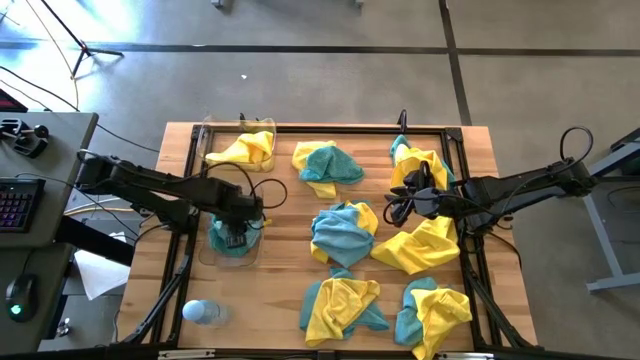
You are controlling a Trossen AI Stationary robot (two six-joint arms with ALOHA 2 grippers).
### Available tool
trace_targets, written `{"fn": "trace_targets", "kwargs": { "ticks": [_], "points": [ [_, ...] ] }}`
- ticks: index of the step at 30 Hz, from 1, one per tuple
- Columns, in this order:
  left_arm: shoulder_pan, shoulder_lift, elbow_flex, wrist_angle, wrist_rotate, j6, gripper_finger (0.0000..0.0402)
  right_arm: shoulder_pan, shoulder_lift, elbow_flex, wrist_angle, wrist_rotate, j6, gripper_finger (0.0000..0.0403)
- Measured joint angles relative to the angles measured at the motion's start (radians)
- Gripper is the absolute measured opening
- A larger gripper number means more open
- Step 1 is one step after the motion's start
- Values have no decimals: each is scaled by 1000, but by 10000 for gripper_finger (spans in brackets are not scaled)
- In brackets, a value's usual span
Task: Sort microfiber towel by color & place in baskets
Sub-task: Put the blue microfiber cloth into the bottom transparent bin
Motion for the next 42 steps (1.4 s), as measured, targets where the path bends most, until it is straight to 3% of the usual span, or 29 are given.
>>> {"fn": "trace_targets", "kwargs": {
  "ticks": [8,12,21,28,35,42],
  "points": [
    [0,-51,218,-215,-66,3,133,0,0,0,-1,0,23,129],
    [-3,-84,246,-258,-59,-71,133,0,0,0,-1,0,24,129],
    [5,-78,33,-240,34,-74,133,0,0,0,-1,0,23,129],
    [14,-27,-95,-73,38,-61,133,0,0,0,-1,9,23,129],
    [14,60,-165,28,38,-73,133,0,0,0,-1,25,23,129],
    [14,110,-153,26,37,-74,133,0,0,0,-1,25,23,129]
  ]
}}
